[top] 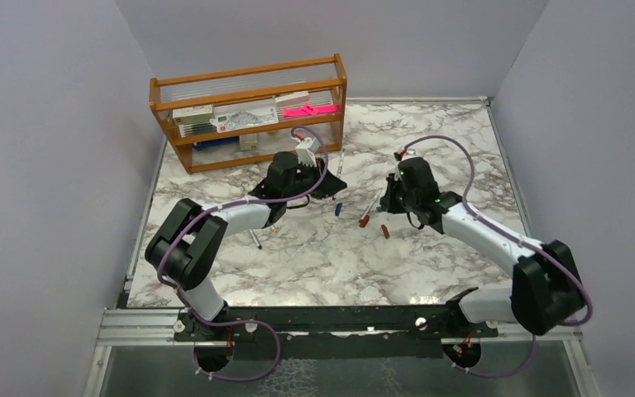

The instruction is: Insert the pens into the pen caps

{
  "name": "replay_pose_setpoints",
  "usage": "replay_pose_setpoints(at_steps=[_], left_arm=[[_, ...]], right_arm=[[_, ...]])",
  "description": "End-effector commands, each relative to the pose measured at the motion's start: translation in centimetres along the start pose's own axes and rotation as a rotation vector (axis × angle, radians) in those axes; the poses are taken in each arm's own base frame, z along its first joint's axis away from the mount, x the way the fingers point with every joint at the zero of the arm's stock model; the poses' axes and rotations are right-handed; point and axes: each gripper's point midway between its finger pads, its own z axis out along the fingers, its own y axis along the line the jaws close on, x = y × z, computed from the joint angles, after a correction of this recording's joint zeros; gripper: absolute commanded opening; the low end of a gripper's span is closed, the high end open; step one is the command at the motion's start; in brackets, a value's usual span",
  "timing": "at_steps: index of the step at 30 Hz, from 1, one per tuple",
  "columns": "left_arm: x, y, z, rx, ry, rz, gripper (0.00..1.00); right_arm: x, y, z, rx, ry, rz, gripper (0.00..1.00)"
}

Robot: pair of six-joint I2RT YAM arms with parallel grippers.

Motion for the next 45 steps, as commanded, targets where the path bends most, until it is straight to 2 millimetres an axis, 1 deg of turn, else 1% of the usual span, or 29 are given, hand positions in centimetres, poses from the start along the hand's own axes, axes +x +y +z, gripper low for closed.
replay_pose_setpoints(at_steps=[1, 4, 5, 7, 10, 13, 19, 22, 23, 28, 32, 40, 45], left_arm=[[-1.4, -6.4, -0.9, 0.221, -0.074, -0.022, 0.0], [-1.4, -9.6, -1.6, 0.378, -0.104, -0.084, 0.0], [-1.6, -10.6, -1.9, 0.433, -0.118, -0.107, 0.0], [-2.0, -11.9, -2.7, 0.508, -0.157, -0.175, 0.0], [-1.6, -12.4, -2.8, 0.591, -0.161, -0.217, 0.0], [-1.7, -13.0, -3.3, 0.654, -0.175, -0.245, 0.0], [-0.9, -12.1, -2.8, 0.616, -0.172, -0.275, 0.0], [-0.8, -12.1, -2.5, 0.617, -0.16, -0.28, 0.0], [-0.3, -12.6, -2.2, 0.63, -0.137, -0.27, 0.0], [0.6, -11.9, -1.6, 0.578, -0.114, -0.253, 0.0], [0.8, -12.0, -1.6, 0.578, -0.106, -0.251, 0.0], [0.6, -12.2, -1.7, 0.585, -0.114, -0.249, 0.0], [0.5, -12.2, -1.6, 0.596, -0.115, -0.255, 0.0]], right_arm=[[-8.1, 5.1, -4.2, -0.244, -0.308, 0.151, 0.01], [-11.0, 7.1, -5.5, -0.355, -0.404, 0.228, 0.01], [-11.7, 7.4, -5.7, -0.369, -0.421, 0.264, 0.01], [-13.1, 7.9, -6.2, -0.407, -0.48, 0.319, 0.01], [-15.1, 8.8, -7.5, -0.487, -0.586, 0.347, 0.01], [-16.6, 8.9, -8.3, -0.504, -0.641, 0.369, 0.01], [-18.8, 9.5, -10.4, -0.545, -0.725, 0.341, 0.01], [-19.1, 10.0, -10.7, -0.563, -0.727, 0.319, 0.01], [-19.2, 10.1, -11.0, -0.572, -0.736, 0.31, 0.01], [-19.7, 10.2, -11.8, -0.577, -0.762, 0.284, 0.01], [-19.9, 10.4, -12.2, -0.588, -0.768, 0.271, 0.01], [-19.0, 10.3, -12.2, -0.589, -0.748, 0.263, 0.01], [-18.5, 10.3, -11.8, -0.587, -0.728, 0.255, 0.01]])
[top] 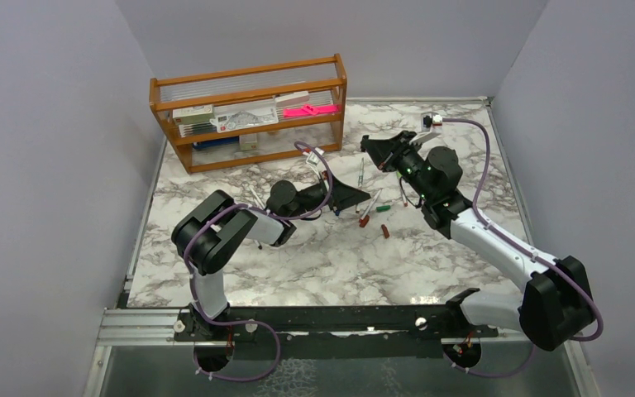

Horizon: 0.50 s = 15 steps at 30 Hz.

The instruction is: Insert the pens into the pen caps

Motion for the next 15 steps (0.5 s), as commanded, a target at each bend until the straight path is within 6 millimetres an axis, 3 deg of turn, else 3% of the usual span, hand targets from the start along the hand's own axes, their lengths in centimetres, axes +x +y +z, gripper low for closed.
replay_pose_setpoints(at_steps=[1, 15], left_arm=[[-0.3, -1.3, 0.2, 0.062, -0.002, 0.034, 0.0], [-0.6, -1.8, 0.1, 0.08, -0.013, 0.032, 0.0]], right_arm=[[-0.4, 1.2, -0.4, -0.044, 0.003, -0.022, 0.01], [1.1, 0.3, -0.5, -0.026, 0.043, -0.027, 0.01]])
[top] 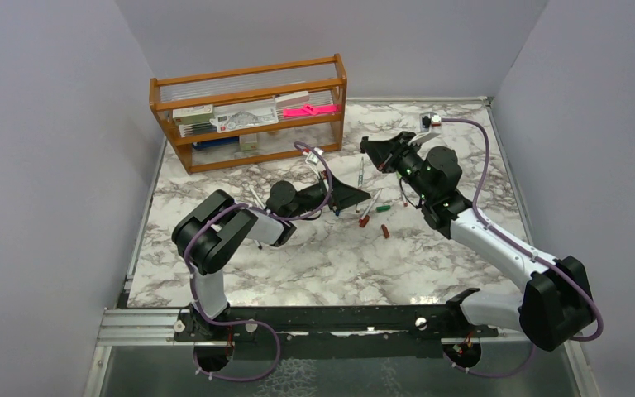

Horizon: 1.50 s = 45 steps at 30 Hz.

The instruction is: Insert the pens into the pen caps

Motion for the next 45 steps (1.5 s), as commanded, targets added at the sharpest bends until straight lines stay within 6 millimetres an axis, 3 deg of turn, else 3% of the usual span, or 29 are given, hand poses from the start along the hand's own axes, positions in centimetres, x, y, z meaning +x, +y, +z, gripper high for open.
replay_pose_setpoints(at_steps=[1, 11, 25, 34, 40, 45], left_arm=[[-0.6, -1.6, 0.1, 0.07, -0.009, 0.04, 0.0], [-0.9, -1.9, 0.2, 0.083, -0.007, 0.046, 0.0], [-1.1, -1.0, 0.1, 0.069, -0.014, 0.037, 0.0], [-1.6, 0.0, 0.6, 0.04, -0.016, 0.096, 0.0], [-3.8, -1.4, 2.0, 0.061, -0.049, 0.22, 0.0], [-5.6, -1.6, 3.2, 0.003, -0.042, 0.398, 0.0]], right_arm=[[0.8, 0.2, -0.4, -0.016, 0.024, -0.019, 0.01], [1.3, 0.0, -0.6, -0.018, 0.038, -0.021, 0.01], [1.6, 0.2, -1.1, -0.035, 0.05, -0.022, 0.01], [3.4, -0.4, -1.6, -0.028, 0.122, -0.04, 0.01], [5.1, -1.0, -2.2, -0.034, 0.175, -0.053, 0.01], [5.1, 0.0, -2.9, -0.089, 0.176, -0.059, 0.01]])
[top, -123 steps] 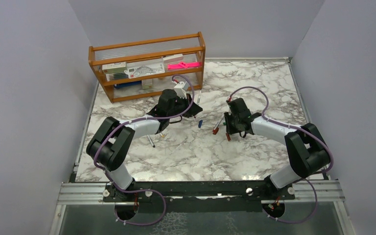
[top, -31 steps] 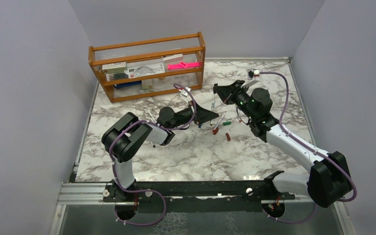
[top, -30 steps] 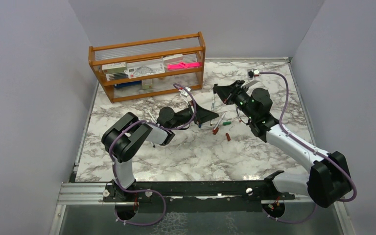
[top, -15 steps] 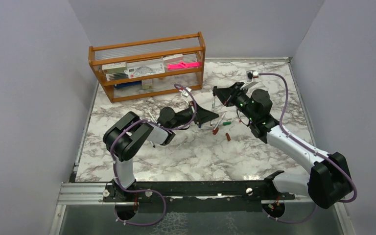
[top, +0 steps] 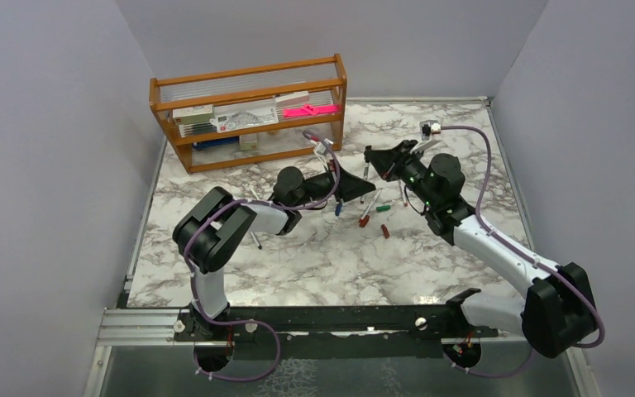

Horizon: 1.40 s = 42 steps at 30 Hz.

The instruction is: Insert the pens into the pen caps

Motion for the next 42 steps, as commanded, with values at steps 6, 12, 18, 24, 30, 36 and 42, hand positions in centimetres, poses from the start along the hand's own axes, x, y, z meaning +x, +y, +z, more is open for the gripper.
replay_pose_setpoints(at_steps=[6, 12, 18, 24, 30, 36, 42], left_arm=[[-5.5, -2.8, 1.9, -0.005, -0.034, 0.433, 0.0], [-5.4, -3.9, 2.0, 0.046, 0.005, 0.517, 0.0], [-5.5, -5.1, 1.7, 0.075, 0.018, 0.573, 0.0], [-4.8, -5.2, 1.5, 0.085, 0.056, 0.594, 0.0], [-3.8, -5.4, 1.5, 0.092, 0.083, 0.606, 0.0], [-3.7, -5.4, 1.6, 0.085, 0.088, 0.613, 0.0], [-3.8, -5.8, 1.8, 0.084, 0.082, 0.613, 0.0]], right_arm=[[0.6, 2.6, -1.8, -0.109, 0.062, -0.078, 0.1], [-2.5, 3.6, -2.6, -0.097, -0.004, -0.155, 0.38], [-4.5, 4.0, -3.7, -0.069, -0.05, -0.205, 0.56], [-7.0, 4.4, -3.5, -0.031, -0.093, -0.231, 0.58], [-8.4, 4.4, -2.0, 0.008, -0.089, -0.219, 0.53], [-8.2, 4.7, -0.9, -0.011, -0.068, -0.212, 0.46], [-7.0, 4.4, -0.9, -0.02, -0.039, -0.198, 0.42]])
